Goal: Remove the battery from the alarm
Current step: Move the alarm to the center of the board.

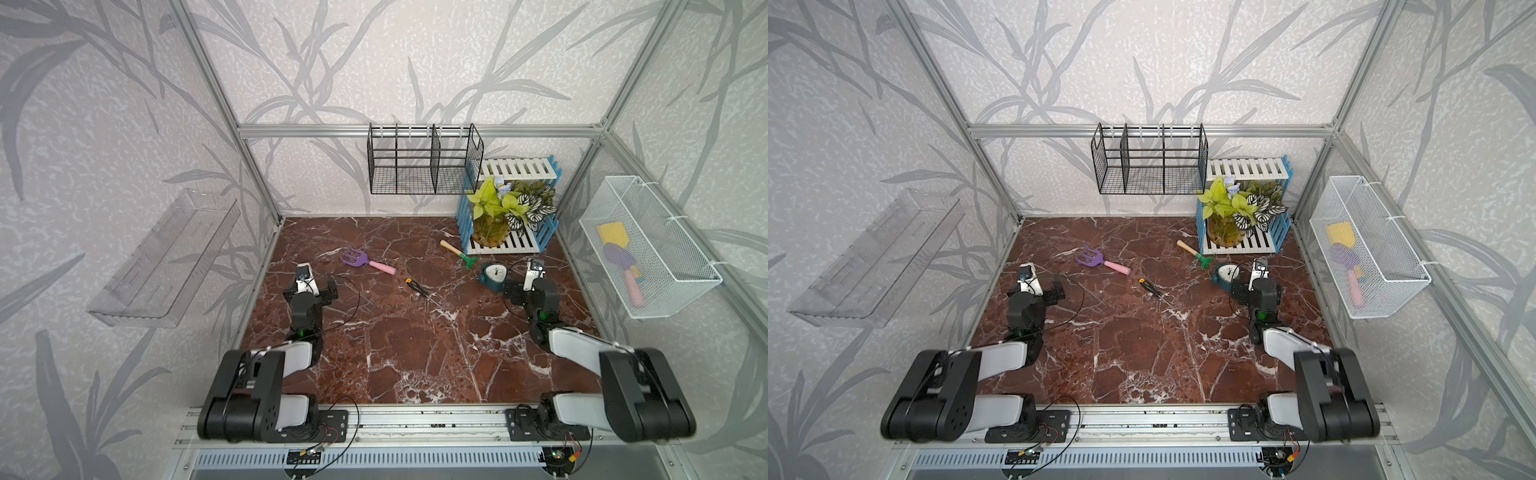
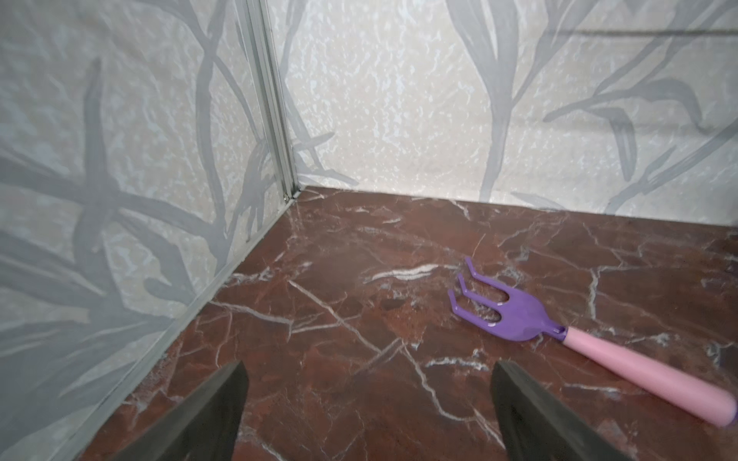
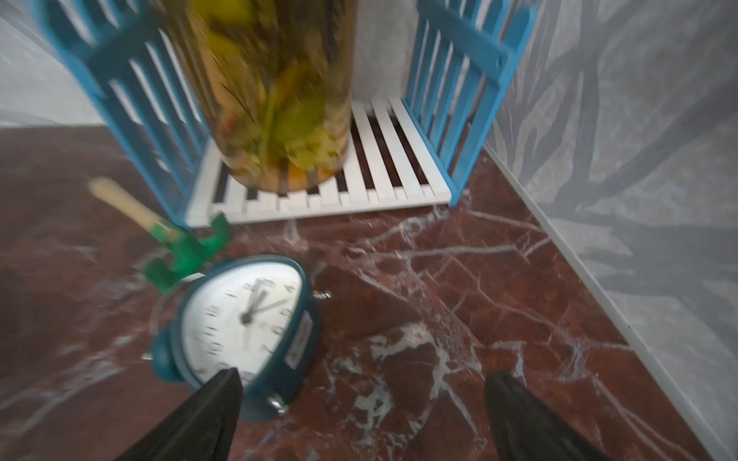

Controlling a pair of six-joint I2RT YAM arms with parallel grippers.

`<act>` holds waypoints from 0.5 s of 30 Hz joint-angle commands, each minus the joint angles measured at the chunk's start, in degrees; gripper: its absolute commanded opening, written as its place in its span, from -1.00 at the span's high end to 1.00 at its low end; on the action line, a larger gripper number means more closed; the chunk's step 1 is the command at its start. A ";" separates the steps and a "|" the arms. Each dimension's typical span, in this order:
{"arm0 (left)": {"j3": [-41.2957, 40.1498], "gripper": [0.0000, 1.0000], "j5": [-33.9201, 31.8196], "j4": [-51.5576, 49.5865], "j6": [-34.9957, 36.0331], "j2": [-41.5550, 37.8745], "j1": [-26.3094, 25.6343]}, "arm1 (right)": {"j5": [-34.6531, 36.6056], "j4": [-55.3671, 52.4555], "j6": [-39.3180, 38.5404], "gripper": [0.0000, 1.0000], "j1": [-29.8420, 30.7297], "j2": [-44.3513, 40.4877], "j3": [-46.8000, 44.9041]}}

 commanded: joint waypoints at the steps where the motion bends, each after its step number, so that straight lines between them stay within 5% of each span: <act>1: 6.48 -1.00 1.94 -19.91 -7.92 -8.71 -0.17 | -7.43 -19.72 2.58 -0.98 0.28 -10.18 4.93; 4: 6.84 -1.00 9.93 -26.01 -21.04 -12.67 -0.17 | -6.57 -22.94 18.64 -0.98 0.13 -15.14 3.47; 8: 1.85 -1.00 23.33 -15.22 -37.45 -11.84 -0.37 | -23.71 -17.86 25.18 -0.98 -0.69 -15.13 0.77; 11: 4.16 -1.00 31.57 -13.88 -43.46 -5.87 -2.22 | -29.05 -23.52 23.21 -0.98 2.12 -10.04 4.56; 15: 12.69 -1.00 34.67 -21.64 -39.27 1.37 -9.99 | -26.94 -39.03 12.39 -0.98 9.99 -0.77 16.32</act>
